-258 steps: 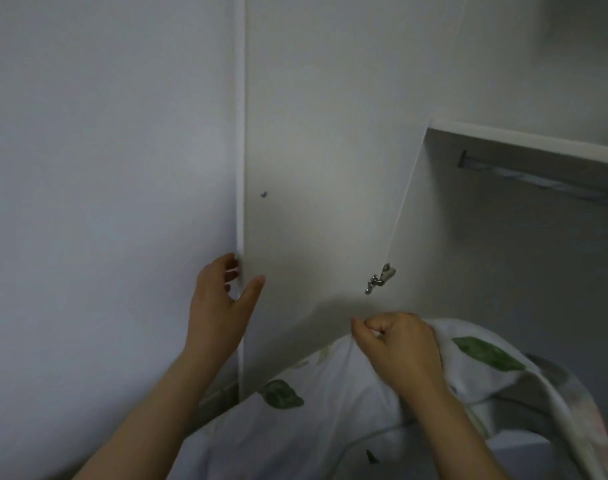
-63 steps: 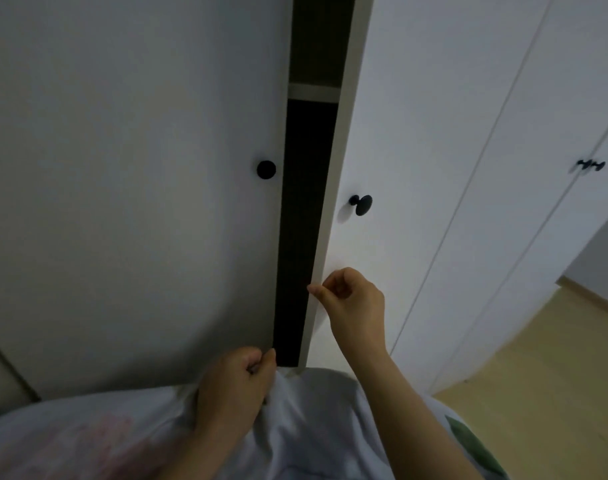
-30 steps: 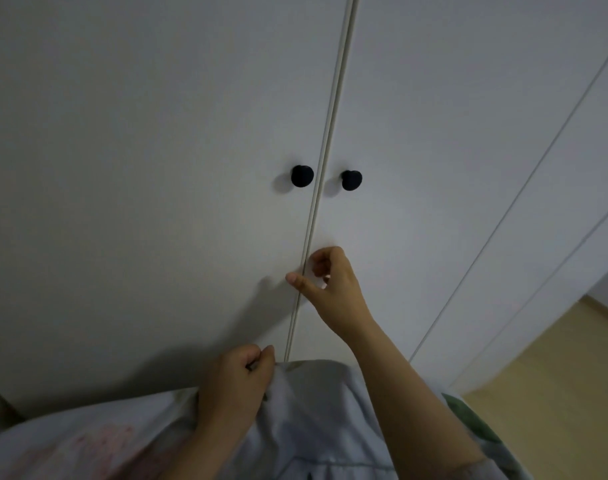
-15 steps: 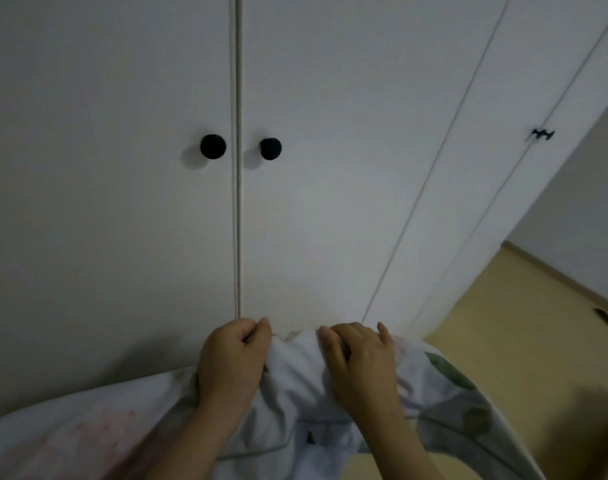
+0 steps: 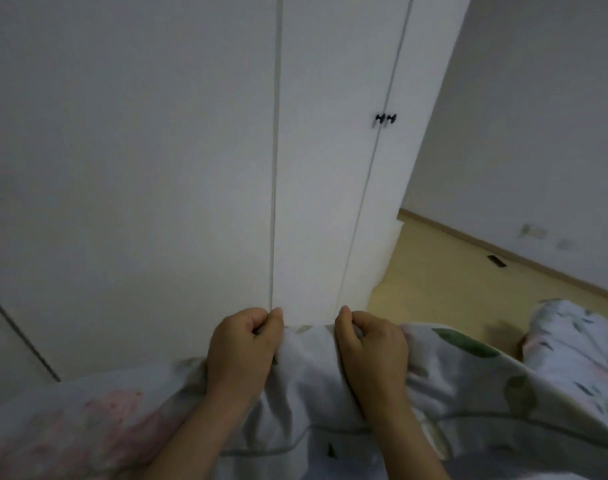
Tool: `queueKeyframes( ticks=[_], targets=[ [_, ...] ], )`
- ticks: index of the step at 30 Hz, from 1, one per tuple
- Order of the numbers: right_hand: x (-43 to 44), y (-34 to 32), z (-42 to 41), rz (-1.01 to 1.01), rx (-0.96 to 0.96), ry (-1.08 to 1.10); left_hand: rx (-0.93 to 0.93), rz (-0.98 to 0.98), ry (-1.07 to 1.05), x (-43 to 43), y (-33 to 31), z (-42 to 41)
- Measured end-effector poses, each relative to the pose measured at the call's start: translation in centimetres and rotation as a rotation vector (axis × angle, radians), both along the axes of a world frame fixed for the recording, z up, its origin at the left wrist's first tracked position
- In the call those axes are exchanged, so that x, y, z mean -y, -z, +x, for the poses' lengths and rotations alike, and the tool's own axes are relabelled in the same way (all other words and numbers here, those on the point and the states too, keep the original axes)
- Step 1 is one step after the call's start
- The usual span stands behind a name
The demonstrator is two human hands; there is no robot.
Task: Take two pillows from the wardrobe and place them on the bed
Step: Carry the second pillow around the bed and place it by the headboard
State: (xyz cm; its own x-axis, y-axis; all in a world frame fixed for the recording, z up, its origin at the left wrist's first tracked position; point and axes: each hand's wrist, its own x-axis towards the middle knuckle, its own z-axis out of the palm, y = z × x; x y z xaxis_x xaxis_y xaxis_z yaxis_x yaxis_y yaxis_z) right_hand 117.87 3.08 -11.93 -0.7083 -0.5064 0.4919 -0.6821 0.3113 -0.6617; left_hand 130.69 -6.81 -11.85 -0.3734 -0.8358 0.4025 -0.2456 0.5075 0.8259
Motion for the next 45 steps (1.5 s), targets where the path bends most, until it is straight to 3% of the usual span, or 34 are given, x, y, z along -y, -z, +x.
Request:
queueKeyframes(
  ticks=[16,34,45],
  targets=[
    [-7.5,-2.8,-22.1,-0.104,-0.060,0.258,-0.074,-0.124,0.282,-4.0,-2.3,-25.3],
    [-1.9,-4.6,-45.6,-0.055,-0.133,0.652,-0.135,-0.052,0.660,4.5,-2.6,-55.0],
    [-2.7,-2.6,-62.1,-0.091,-0.075,0.828,-0.120,-0.096,0.809,4.0,-1.6,-73.9]
  ],
)
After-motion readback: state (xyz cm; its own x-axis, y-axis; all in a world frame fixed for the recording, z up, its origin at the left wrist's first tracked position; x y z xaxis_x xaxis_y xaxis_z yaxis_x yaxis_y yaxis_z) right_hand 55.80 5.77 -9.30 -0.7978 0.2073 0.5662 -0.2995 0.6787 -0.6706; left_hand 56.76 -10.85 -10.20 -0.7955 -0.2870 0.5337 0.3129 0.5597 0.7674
